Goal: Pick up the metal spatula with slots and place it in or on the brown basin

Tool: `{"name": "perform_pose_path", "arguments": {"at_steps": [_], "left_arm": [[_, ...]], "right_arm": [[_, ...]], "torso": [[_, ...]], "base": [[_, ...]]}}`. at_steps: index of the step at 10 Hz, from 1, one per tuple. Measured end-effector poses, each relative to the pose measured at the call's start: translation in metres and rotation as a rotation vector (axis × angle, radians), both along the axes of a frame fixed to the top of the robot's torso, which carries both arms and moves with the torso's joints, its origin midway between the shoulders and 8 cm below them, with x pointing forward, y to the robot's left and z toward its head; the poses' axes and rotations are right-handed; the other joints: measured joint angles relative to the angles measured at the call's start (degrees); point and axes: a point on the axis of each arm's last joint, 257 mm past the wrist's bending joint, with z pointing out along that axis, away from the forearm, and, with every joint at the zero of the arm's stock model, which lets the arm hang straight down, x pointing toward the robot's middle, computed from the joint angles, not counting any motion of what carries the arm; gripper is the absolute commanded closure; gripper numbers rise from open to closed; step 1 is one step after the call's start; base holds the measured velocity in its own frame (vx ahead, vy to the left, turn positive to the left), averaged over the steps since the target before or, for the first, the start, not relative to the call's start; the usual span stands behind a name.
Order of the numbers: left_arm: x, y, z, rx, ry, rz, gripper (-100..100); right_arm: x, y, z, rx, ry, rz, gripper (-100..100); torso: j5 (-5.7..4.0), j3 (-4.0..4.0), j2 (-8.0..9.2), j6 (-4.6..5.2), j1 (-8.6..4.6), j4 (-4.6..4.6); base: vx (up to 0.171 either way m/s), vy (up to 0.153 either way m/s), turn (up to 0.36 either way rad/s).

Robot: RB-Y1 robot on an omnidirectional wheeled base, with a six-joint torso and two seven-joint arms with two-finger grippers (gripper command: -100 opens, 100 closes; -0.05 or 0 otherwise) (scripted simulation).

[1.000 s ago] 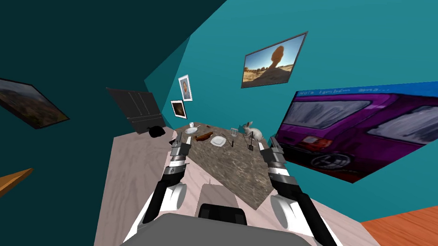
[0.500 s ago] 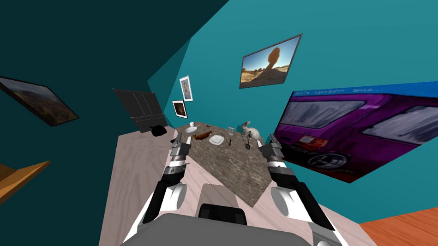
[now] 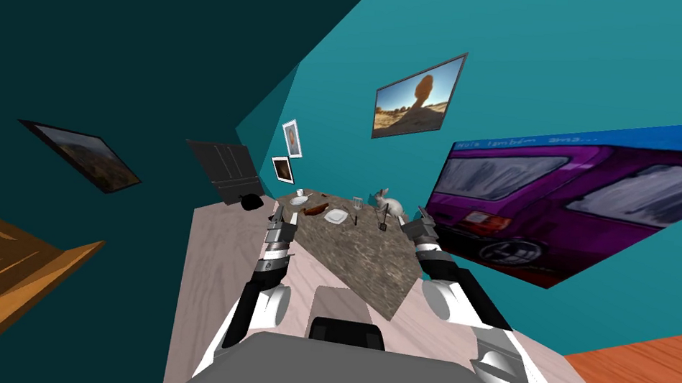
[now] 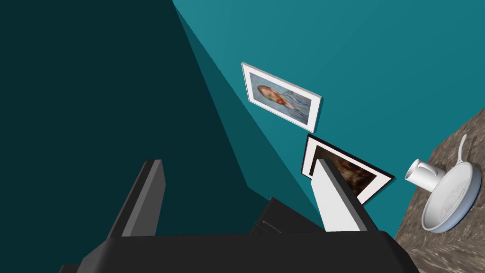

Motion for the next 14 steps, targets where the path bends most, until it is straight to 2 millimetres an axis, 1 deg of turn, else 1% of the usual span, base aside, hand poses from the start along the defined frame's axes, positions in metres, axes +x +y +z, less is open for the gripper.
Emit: {"name": "perform_pose_path", "arguments": {"at_steps": [3,7,12,13,14], "left_arm": [[0.000,0.000,0.000,0.000,0.000,0.000,0],[0.000,0.000,0.000,0.000,0.000,0.000,0],[0.000,0.000,0.000,0.000,0.000,0.000,0],[0.000,0.000,0.000,0.000,0.000,0.000,0],[0.000,0.000,0.000,0.000,0.000,0.000,0]], "right_arm": [[0.016,-0.004,-0.007,0.086,0.044,0.039,-100],[0.033,-0.006,-0.018,0.199,0.105,0.087,-100],[0.053,-0.010,-0.038,0.368,0.197,0.146,-100],[0.058,-0.011,-0.044,0.416,0.222,0.160,-100],[0.060,-0.010,-0.050,0.441,0.244,0.169,-100]], "torso": [[0.02,-0.08,-0.15,-0.01,0.09,-0.03],[0.04,-0.08,-0.15,0.01,0.19,-0.03],[0.05,-0.15,-0.26,-0.02,0.27,-0.05],[0.05,-0.17,-0.29,-0.01,0.28,-0.06],[0.06,-0.16,-0.28,0.02,0.30,-0.06]], "base": [[-0.012,-0.050,0.067],[-0.014,-0.033,0.079],[0.008,-0.020,0.119],[0.019,-0.007,0.042],[0.015,-0.001,0.099]]}}
